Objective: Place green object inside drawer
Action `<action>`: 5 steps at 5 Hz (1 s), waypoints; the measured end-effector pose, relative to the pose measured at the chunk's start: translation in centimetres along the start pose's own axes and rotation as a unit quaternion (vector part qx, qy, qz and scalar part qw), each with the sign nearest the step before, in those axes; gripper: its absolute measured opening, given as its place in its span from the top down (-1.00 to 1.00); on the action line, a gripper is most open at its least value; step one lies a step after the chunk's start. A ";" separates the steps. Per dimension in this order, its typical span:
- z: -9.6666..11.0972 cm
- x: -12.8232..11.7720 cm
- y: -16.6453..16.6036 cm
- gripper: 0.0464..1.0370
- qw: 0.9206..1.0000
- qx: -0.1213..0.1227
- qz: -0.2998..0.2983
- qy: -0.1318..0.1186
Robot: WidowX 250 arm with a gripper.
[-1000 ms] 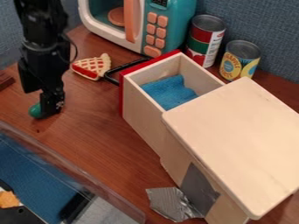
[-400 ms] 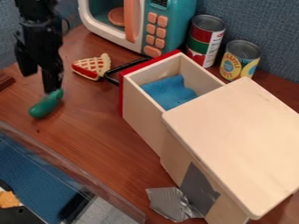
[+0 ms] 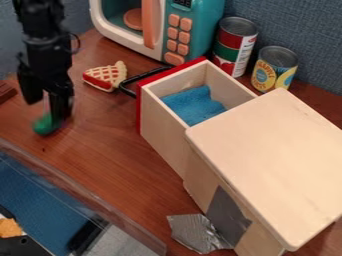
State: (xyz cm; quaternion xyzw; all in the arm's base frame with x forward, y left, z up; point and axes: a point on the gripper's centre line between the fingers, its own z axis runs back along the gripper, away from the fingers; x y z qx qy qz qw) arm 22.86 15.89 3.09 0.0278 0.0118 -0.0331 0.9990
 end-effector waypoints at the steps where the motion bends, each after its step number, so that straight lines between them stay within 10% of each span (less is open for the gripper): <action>1: 0.9 -0.8 -1.2 -0.92 1.000 0.003 -0.005 -0.012; 2: 0.3 -1.1 -1.3 -0.82 1.000 0.008 -0.020 -0.016; 4: -1.5 -1.7 0.4 0.35 0.998 0.046 -0.032 -0.012; 5: -1.6 -1.8 0.8 0.40 0.998 0.053 -0.034 -0.015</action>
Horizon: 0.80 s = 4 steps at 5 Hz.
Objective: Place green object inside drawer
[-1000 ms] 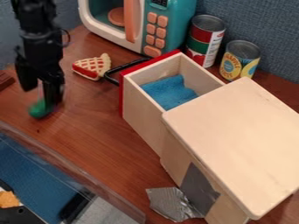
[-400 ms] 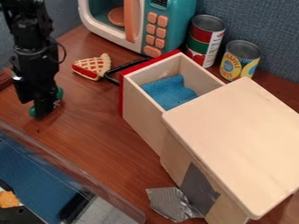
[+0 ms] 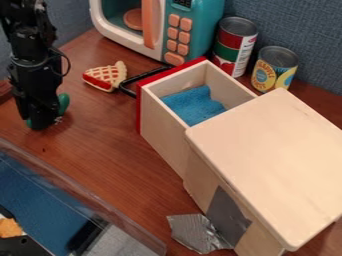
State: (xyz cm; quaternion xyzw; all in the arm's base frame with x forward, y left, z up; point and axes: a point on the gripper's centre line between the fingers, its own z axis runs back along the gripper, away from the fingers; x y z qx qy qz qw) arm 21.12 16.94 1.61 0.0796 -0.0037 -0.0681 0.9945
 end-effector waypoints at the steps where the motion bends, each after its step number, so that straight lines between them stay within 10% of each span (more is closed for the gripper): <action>1: 0.0 0.0 0.1 0.40 1.000 -0.005 -0.006 0.002; 4: 13.6 5.5 -1.3 0.40 0.980 -0.138 -0.035 -0.135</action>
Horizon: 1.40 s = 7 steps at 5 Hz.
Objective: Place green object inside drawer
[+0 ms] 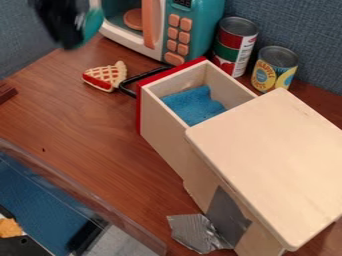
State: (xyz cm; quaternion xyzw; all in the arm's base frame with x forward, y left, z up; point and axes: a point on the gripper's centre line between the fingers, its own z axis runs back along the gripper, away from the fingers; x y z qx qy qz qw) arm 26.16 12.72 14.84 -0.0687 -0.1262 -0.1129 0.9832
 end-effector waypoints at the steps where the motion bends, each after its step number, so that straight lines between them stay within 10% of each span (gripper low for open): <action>1: 3.6 4.8 -3.0 0.40 0.999 -0.041 -0.031 0.004; 3: 0.0 7.7 -8.1 0.40 0.989 -0.084 -0.109 0.059; 5: -6.2 2.8 -9.5 0.40 0.977 -0.085 -0.142 0.131; 6: -6.6 2.3 -9.6 0.27 0.975 -0.102 -0.156 0.118; 7: -5.8 1.9 -7.7 -0.35 0.976 -0.129 -0.145 0.100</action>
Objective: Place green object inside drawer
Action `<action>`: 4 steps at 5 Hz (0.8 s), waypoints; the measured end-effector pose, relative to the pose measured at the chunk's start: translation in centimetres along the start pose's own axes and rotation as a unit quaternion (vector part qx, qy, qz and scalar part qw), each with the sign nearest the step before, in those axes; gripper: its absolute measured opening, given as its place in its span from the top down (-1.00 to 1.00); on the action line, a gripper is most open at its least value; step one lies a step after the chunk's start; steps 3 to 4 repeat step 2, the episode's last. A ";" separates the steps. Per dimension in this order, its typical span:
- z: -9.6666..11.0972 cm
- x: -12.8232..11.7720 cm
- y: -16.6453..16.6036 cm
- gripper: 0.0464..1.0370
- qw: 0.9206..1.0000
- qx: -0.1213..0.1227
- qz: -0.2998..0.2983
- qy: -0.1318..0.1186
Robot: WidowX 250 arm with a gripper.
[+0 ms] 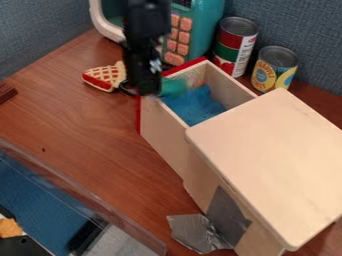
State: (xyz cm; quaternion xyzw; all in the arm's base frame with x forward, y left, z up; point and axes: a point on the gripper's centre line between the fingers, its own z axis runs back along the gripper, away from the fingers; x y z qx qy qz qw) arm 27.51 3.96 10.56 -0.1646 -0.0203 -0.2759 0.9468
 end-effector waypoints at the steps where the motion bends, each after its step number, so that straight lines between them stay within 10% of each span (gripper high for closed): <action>1: 1.8 -0.9 0.7 -0.88 1.000 -0.003 -0.002 -0.020; 2: 6.0 -3.1 1.0 -0.93 0.998 0.039 -0.021 -0.051; 4: 6.0 -3.1 1.0 -0.93 0.998 0.039 -0.021 -0.051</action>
